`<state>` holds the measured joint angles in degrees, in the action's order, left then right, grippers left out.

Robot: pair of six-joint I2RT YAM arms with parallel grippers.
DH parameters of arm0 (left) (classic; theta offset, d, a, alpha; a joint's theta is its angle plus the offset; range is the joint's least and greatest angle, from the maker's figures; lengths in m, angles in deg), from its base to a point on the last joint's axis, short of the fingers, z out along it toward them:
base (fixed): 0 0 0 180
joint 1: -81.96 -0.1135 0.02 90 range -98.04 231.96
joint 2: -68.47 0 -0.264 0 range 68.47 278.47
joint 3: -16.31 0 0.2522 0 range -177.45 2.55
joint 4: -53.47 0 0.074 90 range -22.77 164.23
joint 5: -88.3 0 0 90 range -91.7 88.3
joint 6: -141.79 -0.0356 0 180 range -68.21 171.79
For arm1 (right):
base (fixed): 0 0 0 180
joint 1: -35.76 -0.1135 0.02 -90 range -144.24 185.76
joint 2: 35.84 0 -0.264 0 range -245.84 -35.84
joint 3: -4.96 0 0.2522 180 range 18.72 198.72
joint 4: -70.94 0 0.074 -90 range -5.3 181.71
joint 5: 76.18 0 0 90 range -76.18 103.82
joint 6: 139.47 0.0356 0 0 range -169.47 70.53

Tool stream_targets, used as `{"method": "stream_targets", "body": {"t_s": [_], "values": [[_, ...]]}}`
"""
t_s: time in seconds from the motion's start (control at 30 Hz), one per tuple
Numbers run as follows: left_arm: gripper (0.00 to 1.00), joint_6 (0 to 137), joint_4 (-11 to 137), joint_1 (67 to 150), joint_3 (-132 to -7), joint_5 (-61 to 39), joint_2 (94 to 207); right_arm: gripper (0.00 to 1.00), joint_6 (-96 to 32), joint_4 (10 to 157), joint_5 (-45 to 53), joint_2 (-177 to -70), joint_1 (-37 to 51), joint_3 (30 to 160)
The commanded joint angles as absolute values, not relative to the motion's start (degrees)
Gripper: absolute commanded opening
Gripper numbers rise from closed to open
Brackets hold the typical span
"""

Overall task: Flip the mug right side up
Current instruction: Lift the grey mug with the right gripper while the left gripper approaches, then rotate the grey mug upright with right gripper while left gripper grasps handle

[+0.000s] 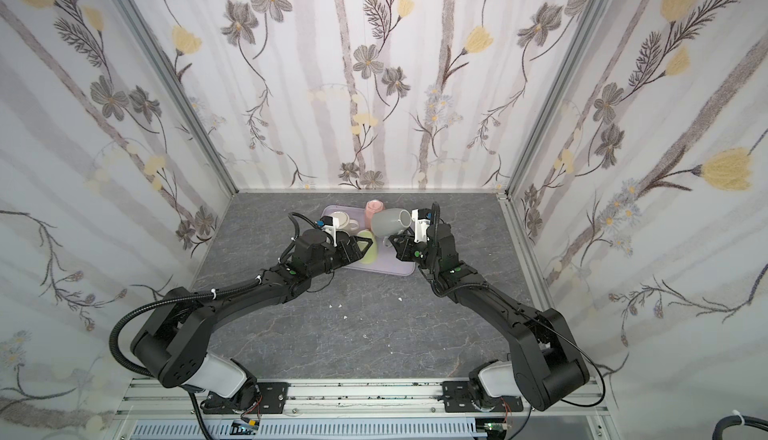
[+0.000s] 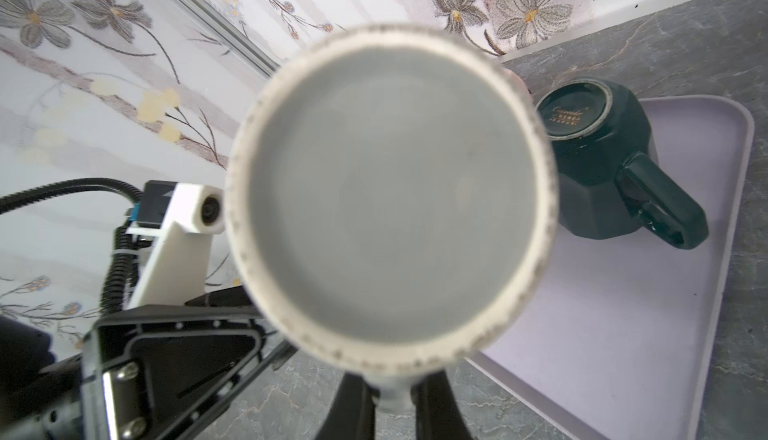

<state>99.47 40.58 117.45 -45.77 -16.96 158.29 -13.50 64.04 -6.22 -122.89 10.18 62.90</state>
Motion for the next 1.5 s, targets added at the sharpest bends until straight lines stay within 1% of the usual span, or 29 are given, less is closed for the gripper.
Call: {"method": "stream_targets", "body": {"t_s": [0.0,0.07,0.17,0.33,0.57,0.8,1.0,1.03,1.2,1.3,1.37,1.47], "values": [[0.88,102.3,31.1,117.9,-47.5,-22.7,161.1,0.0,-12.1,55.3,-9.4,-121.7,10.8,62.2],[0.84,103.0,28.5,118.2,-48.3,-24.5,162.7,0.0,-11.8,54.3,-10.1,-120.9,11.1,62.0],[0.73,104.3,24.2,118.2,-49.0,-26.6,165.1,0.0,-11.8,53.5,-11.1,-120.1,11.4,59.7],[0.62,107.1,17.1,118.3,-50.3,-29.0,168.6,0.0,-11.9,52.4,-12.5,-119.3,11.7,58.5],[0.54,110.8,10.3,118.6,-52.6,-32.6,173.2,0.0,-9.8,47.8,-16.1,-119.2,13.0,56.4],[0.53,112.6,7.5,118.9,-53.7,-33.7,174.6,0.0,-7.5,43.2,-18.2,-120.4,13.7,55.0],[0.49,112.9,5.8,119.0,-54.3,-34.4,174.4,0.0,-6.2,40.3,-19.9,-122.3,13.8,54.3],[0.48,113.0,5.7,119.0,-54.4,-34.5,174.4,0.0,-6.1,40.0,-20.0,-122.4,13.8,54.2],[0.35,113.0,4.7,119.0,-54.4,-34.9,174.2,0.0,-5.8,39.1,-20.2,-123.2,14.0,53.5],[0.31,113.0,4.1,119.0,-54.6,-35.3,174.0,0.0,-5.6,38.6,-20.3,-123.8,14.2,53.2],[0.23,112.9,4.0,119.0,-54.7,-35.7,173.8,0.0,-5.4,38.3,-20.5,-124.4,14.3,53.0],[0.21,112.9,4.0,119.0,-55.0,-36.2,173.6,0.0,-4.9,37.4,-21.1,-125.6,14.4,53.0]]}}
